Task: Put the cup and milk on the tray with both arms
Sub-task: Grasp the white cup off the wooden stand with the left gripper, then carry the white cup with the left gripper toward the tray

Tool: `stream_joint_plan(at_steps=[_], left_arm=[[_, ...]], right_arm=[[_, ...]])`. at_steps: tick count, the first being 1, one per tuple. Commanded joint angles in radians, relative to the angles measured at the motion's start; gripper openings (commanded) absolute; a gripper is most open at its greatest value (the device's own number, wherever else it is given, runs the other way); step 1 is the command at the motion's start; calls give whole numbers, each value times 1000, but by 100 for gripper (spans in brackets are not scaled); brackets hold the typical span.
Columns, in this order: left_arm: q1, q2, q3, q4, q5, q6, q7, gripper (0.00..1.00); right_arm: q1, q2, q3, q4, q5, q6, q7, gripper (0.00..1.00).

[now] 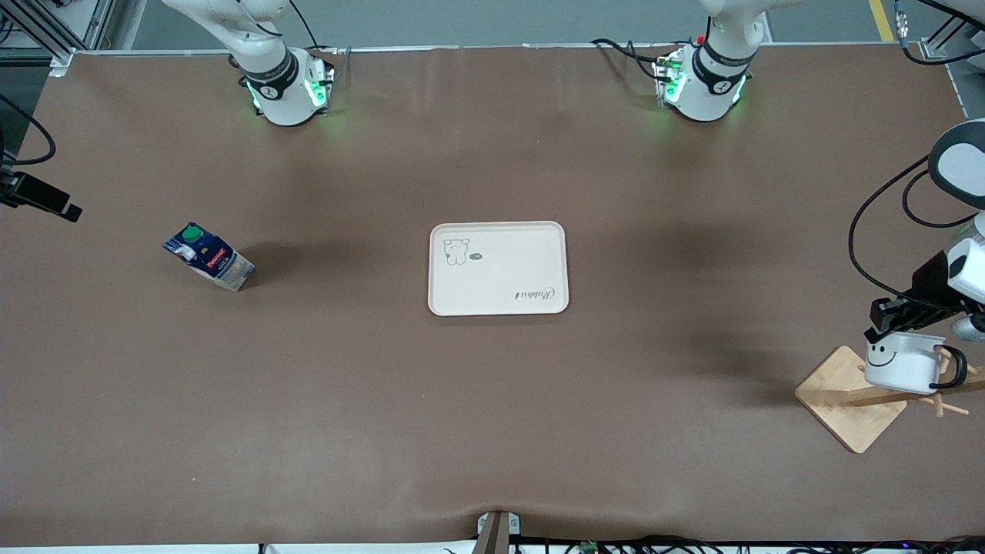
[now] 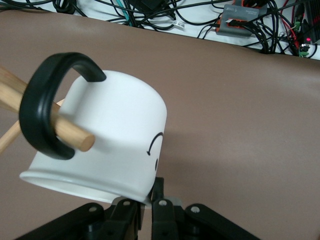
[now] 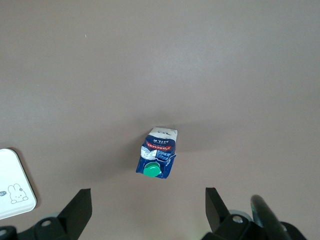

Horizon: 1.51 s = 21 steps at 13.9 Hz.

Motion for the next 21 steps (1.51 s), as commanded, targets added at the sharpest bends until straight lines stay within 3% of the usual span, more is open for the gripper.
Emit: stream_joint_plan(at_steps=[1,10,17,21], left_arm=[[2,-6,-4,41,0,-65,23,0],[2,-29,-30,58,29,-174,-40,0],[2,-37,-96,58,29,-234,-161,0],[2,-38,-156,58,27,-274,-333,0]], right_arm=[[-14,19,4,19,2,-8,12,100],[-12,19,4,19,2,-13,14,100],[-12,19,4,19,2,-13,14,100],[-5,19,4,20,2,-2,12,100]])
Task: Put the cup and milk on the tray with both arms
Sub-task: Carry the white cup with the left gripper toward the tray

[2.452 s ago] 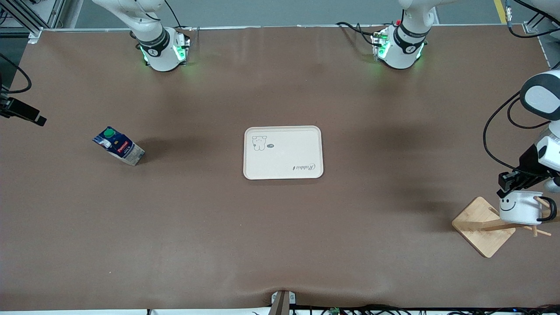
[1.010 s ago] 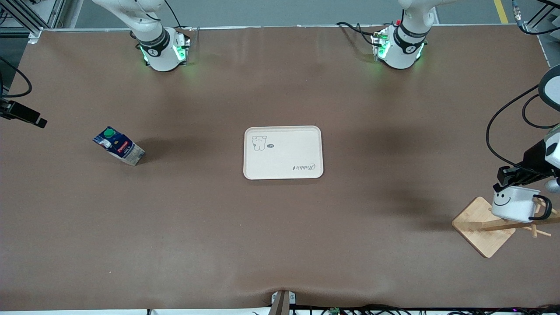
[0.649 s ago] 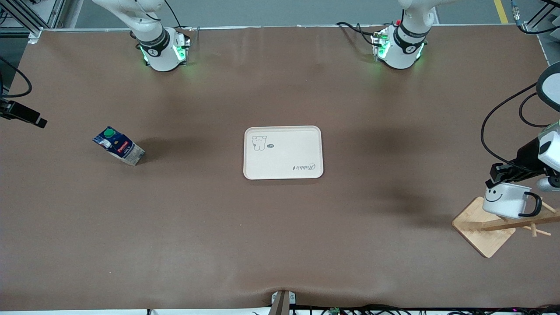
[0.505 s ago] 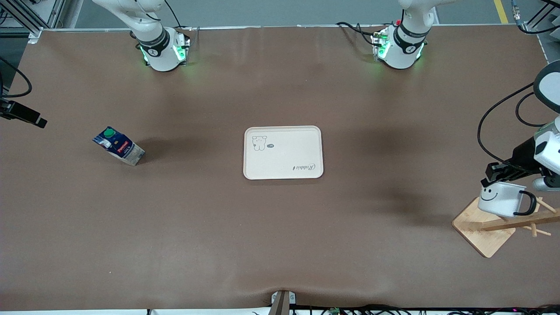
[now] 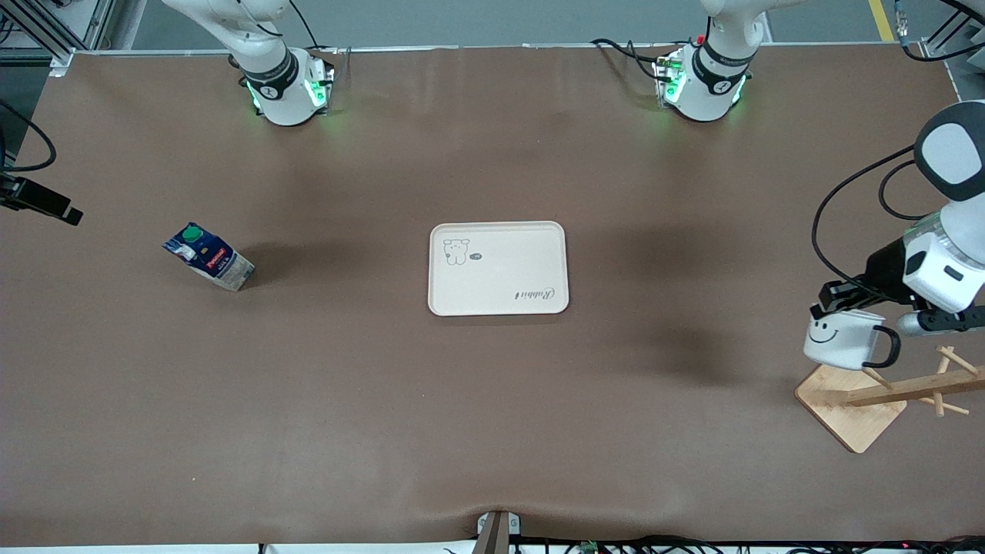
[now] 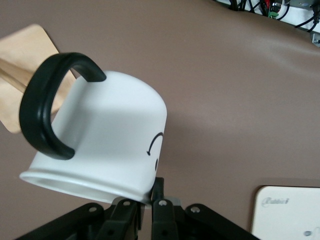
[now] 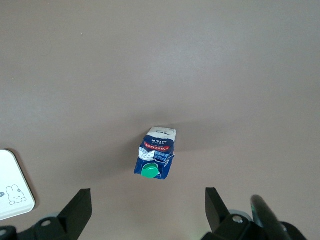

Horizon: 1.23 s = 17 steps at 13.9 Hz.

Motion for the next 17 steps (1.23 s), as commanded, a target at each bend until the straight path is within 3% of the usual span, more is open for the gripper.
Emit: stream_joint_plan(at_steps=[1,8,17], left_arm=[[4,-17,-45,1,16,-29,-119,0],[-8,11,-143,-2,3,-21,-401,0],[-157,68,-149,1,-72,-20,-680,0]], right_arm=[[-5,6,7,19,2,-6,12,100],[5,11,8,15,2,-3,10,100],[5,31,8,15,2,-5,7,100]])
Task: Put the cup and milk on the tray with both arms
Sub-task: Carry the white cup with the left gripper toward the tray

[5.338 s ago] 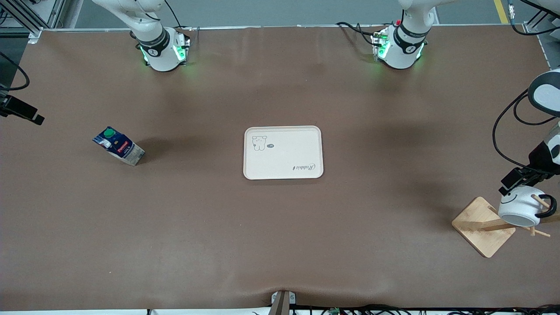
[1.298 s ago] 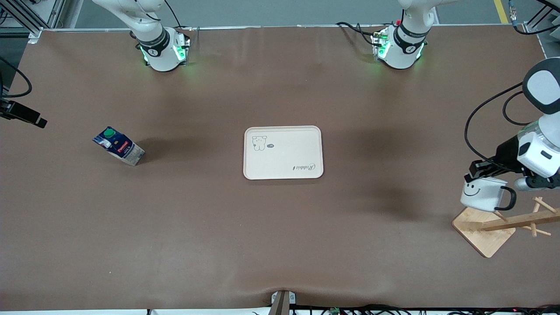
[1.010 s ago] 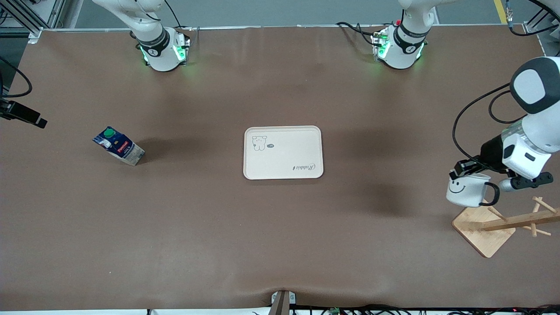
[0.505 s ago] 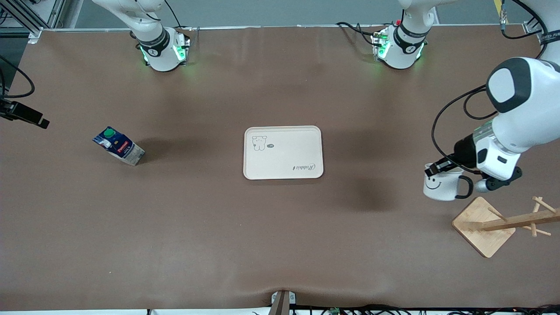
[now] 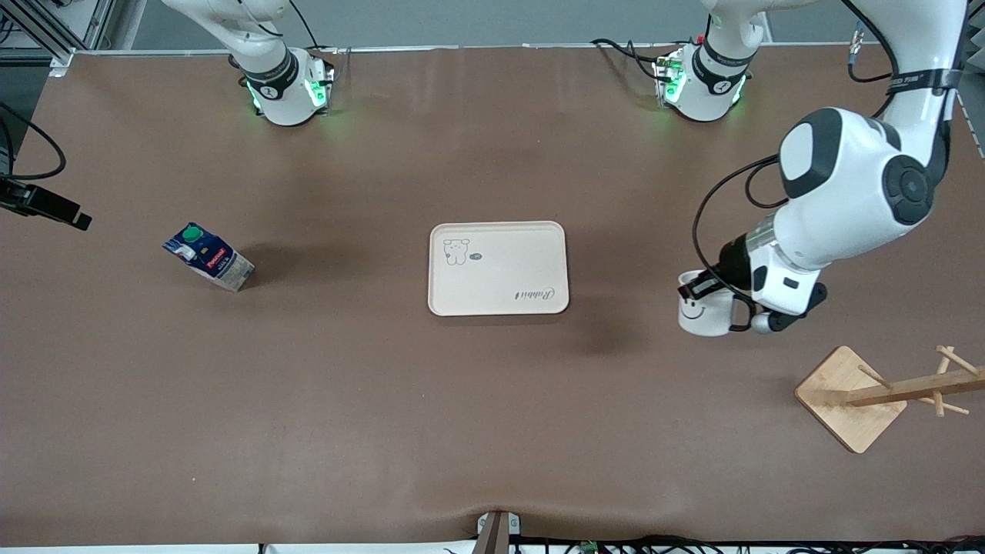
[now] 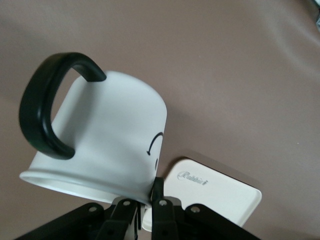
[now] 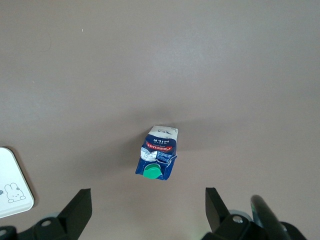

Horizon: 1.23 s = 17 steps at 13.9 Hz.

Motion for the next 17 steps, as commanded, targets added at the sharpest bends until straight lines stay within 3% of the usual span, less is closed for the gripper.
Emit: stream_joint_plan(at_steps=[1,14,17], left_arm=[[-9,17,-1,9,-69,-2,-51,0],[-165,176,-1,29,-284,85,-378,0],[-187,240,-1,60,-394,104,-379,0]], right_arm=[[2,12,3,14,2,-8,9,100],[-1,83,3,13,2,-14,15,100],[-9,126,3,2,1,-39,16,100]])
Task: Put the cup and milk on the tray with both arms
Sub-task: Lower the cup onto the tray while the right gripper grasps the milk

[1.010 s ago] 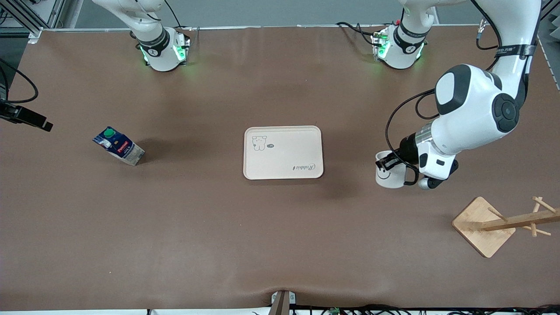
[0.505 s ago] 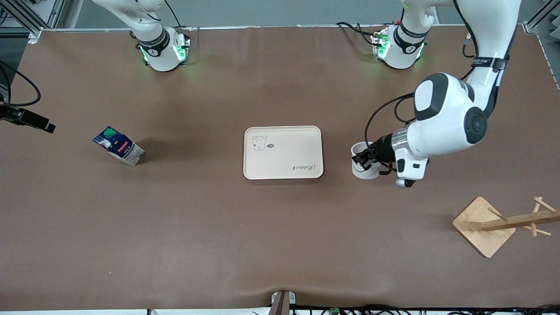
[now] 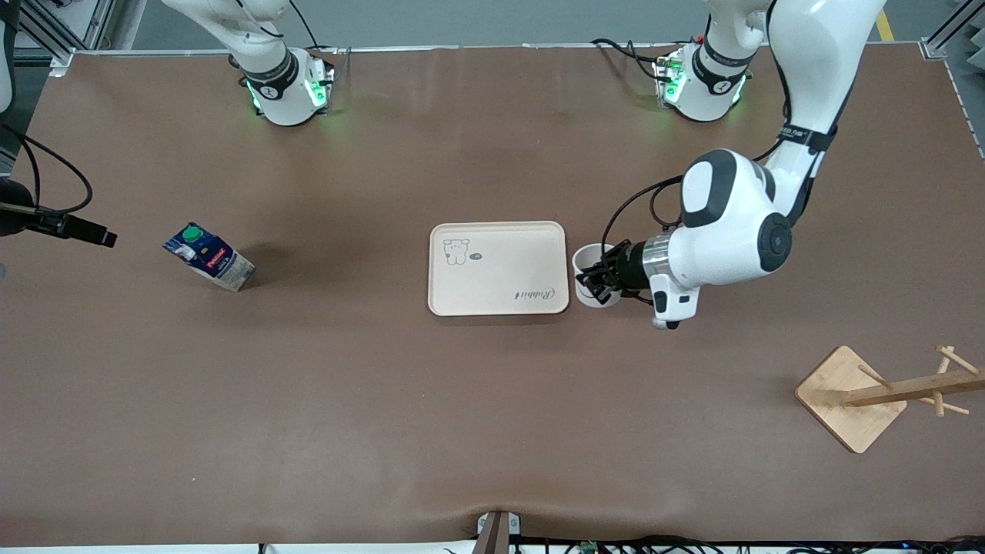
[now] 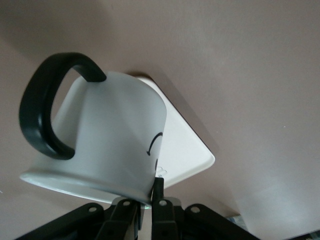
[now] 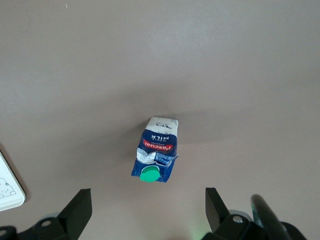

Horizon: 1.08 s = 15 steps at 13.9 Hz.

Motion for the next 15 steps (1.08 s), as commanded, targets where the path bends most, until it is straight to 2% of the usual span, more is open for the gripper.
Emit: stream_joint_plan(at_steps=[1,3,8,12,15], left_arm=[[-21,73,-1,60,-79,8,-20,0],[-32,113,-1,71,-108,17,-19,0],[-44,213,-1,105,-252,23,-5,0],[-64,274,1,120,-364,25,-5,0],[-75,305,3,118,-383,57,-25,0]], right_arm=[[-16,40,0,2,-4,-29,14,100],[-45,73,2,-5,-10,-23,20,100],[-44,42,2,-152,2,95,116,100],[-10,-106,6,-447,2,340,213,100],[40,-156,6,-522,-1,371,317,100]])
